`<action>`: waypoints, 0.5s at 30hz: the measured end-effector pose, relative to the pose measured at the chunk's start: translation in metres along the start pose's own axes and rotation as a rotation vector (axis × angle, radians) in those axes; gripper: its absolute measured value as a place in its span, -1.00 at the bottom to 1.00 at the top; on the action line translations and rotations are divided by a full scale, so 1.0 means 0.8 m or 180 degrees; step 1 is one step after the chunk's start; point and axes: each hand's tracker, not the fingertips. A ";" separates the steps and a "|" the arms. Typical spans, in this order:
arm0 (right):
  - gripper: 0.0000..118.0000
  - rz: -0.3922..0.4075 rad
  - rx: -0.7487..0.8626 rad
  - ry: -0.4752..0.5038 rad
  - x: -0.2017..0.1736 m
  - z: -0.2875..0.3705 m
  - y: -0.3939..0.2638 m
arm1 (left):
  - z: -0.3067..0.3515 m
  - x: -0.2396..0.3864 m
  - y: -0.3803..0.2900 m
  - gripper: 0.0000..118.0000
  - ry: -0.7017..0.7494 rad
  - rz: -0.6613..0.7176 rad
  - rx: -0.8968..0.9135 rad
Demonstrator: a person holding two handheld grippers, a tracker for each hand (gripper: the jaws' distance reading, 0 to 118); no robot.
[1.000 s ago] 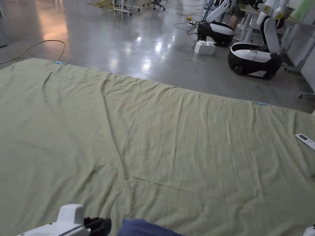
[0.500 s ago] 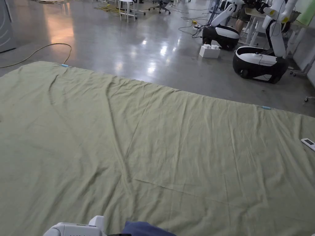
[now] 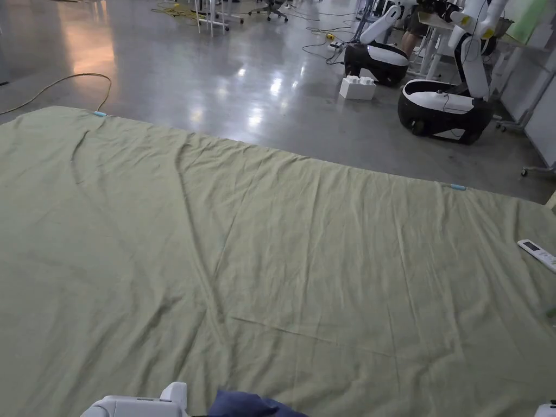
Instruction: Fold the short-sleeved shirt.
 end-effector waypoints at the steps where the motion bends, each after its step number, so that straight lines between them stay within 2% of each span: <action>1: -0.96 0.0033 -0.0003 -0.0001 0.000 -0.001 0.001 | 0.003 0.005 0.000 -0.60 -0.0037 -0.0009 -0.0011; 2: -0.96 0.0042 0.0007 0.0009 0.001 0.000 0.003 | 0.006 -0.021 0.034 -0.61 -0.0045 -0.0014 -0.0005; 6: -0.96 -0.0006 -0.0009 0.0052 0.009 0.011 0.032 | 0.027 0.006 0.036 -0.61 -0.0058 -0.0075 0.0013; 9: -0.96 -0.0069 0.0197 0.0003 0.024 0.022 0.066 | 0.064 0.008 0.051 -0.61 -0.0066 -0.0048 0.0101; 13: -0.96 -0.0182 0.0451 -0.0077 0.052 0.026 0.119 | 0.128 -0.013 0.084 -0.61 0.0177 -0.0097 0.0219; 14: -0.96 -0.0207 0.0562 -0.0082 0.058 0.028 0.133 | 0.150 -0.057 0.109 -0.61 0.0242 -0.0138 0.0232; 15: -0.96 -0.0202 0.0663 -0.0105 0.064 0.031 0.147 | 0.171 -0.063 0.119 -0.61 0.0341 -0.0165 0.0270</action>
